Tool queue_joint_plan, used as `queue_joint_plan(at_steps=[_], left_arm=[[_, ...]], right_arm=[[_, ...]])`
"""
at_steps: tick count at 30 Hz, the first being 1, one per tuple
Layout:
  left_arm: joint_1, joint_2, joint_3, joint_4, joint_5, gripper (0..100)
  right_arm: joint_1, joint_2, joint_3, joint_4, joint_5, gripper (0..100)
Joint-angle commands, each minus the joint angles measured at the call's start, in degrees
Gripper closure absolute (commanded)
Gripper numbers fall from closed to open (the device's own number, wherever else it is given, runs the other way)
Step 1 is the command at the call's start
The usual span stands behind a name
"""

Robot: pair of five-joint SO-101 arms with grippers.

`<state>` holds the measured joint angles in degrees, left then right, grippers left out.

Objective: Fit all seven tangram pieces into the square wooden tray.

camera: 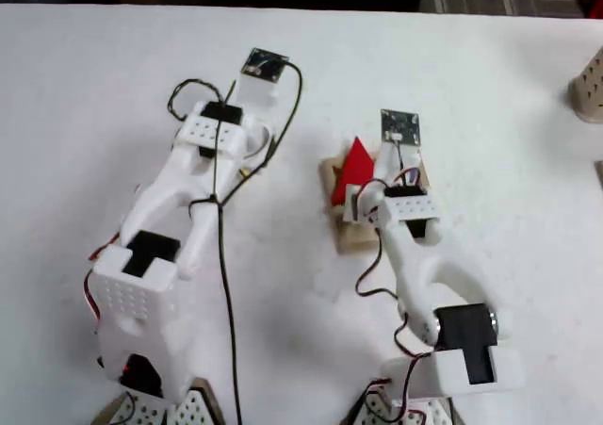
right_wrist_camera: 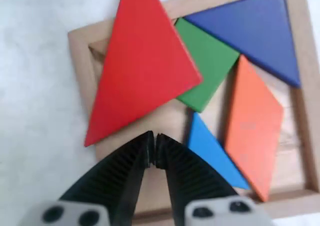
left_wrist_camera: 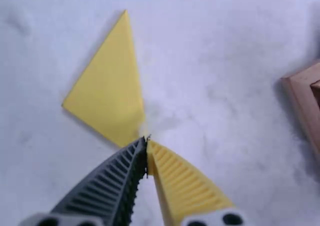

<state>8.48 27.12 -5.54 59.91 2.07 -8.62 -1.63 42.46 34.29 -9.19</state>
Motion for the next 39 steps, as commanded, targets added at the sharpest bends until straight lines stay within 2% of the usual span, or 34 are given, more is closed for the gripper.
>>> queue_joint_plan(at_steps=[1, 12, 21, 27, 39], left_arm=[[0.31, -0.57, -2.02, 0.26, 0.26, 97], [0.31, -0.57, -2.02, 0.26, 0.26, 97], [0.31, -0.57, -2.02, 0.18, 0.26, 97], [0.22, -0.57, -2.02, 0.26, 0.26, 97], [0.22, -0.57, -2.02, 0.35, 0.26, 97]], right_arm=[[1.27, -0.57, -2.37, -0.31, -0.53, 97.8], [1.45, -13.49, -5.10, 10.77, -0.62, 98.1], [1.36, -8.75, 0.09, 0.40, -0.62, 97.8], [3.12, -3.30, -2.20, 0.57, -0.62, 97.8], [8.75, -2.95, -2.11, 0.31, 2.11, 98.1]])
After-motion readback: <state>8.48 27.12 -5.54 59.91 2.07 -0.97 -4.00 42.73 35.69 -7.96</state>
